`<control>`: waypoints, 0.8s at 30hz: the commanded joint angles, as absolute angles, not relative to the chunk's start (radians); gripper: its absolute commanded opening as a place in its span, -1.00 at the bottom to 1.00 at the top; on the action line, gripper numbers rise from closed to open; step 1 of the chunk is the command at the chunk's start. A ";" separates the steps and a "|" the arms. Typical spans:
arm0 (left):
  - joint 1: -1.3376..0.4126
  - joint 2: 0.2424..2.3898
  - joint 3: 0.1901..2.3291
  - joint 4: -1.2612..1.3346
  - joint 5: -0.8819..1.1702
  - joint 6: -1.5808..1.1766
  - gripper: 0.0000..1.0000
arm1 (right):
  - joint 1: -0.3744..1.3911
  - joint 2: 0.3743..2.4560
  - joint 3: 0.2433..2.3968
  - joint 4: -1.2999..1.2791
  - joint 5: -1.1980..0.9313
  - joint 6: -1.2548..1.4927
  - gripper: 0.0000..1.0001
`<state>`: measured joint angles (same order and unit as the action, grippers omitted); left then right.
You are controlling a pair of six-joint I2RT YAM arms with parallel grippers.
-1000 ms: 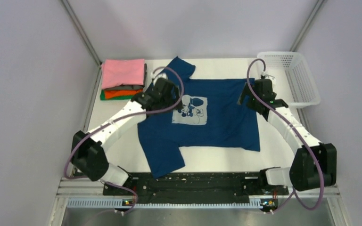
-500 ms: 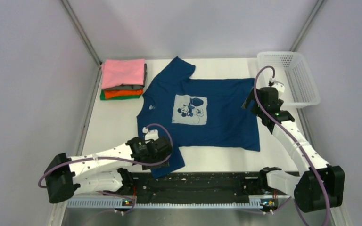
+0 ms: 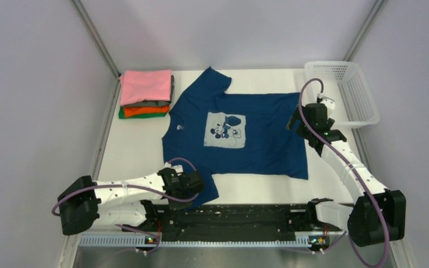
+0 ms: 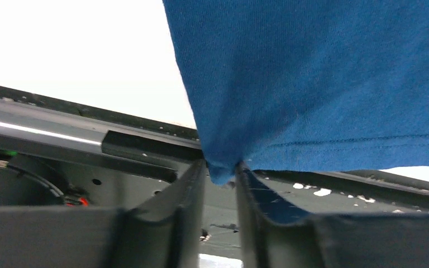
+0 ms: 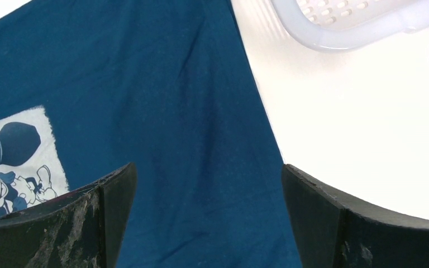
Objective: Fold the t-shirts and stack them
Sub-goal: Grab the side of the flattened tshirt closest away from the robot with both arms
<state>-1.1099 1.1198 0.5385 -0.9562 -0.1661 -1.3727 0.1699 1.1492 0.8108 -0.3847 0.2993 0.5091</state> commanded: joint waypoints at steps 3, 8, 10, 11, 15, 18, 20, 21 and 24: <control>-1.114 1.132 0.556 -0.921 -0.227 -1.402 -1.00 | 0.174 1.082 0.767 -0.350 0.326 0.555 0.97; -1.114 1.028 0.574 -0.889 -0.267 -1.357 -1.00 | 0.173 1.012 0.667 -0.382 0.322 0.660 0.97; -1.114 0.985 0.581 -0.841 -0.275 -1.317 -1.00 | 0.172 0.990 0.641 -0.405 0.279 0.670 0.97; -1.114 0.968 0.583 -0.815 -0.284 -1.299 -1.00 | 0.173 0.976 0.631 -0.426 0.268 0.680 0.98; -1.110 0.937 0.596 -0.749 -0.356 -1.261 -1.00 | 0.172 0.884 0.546 -0.519 0.220 0.710 0.92; -1.108 0.934 0.617 -0.733 -0.368 -1.232 -1.00 | 0.174 0.769 0.488 -0.599 0.257 0.739 0.86; -1.106 0.928 0.617 -0.726 -0.378 -1.222 -1.00 | 0.174 0.693 0.451 -0.656 0.294 0.799 0.83; -1.104 0.924 0.615 -0.721 -0.383 -1.216 -1.00 | 0.175 0.653 0.435 -0.670 0.302 0.830 0.81; -1.093 0.913 0.617 -0.716 -0.391 -1.207 -1.00 | 0.174 0.572 0.396 -0.670 0.299 0.911 0.70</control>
<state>-1.1061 0.9413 0.5854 -0.7563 -0.3405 -1.2407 0.1699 0.6624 0.4294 -0.6178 0.2676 0.7780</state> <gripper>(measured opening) 0.010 0.885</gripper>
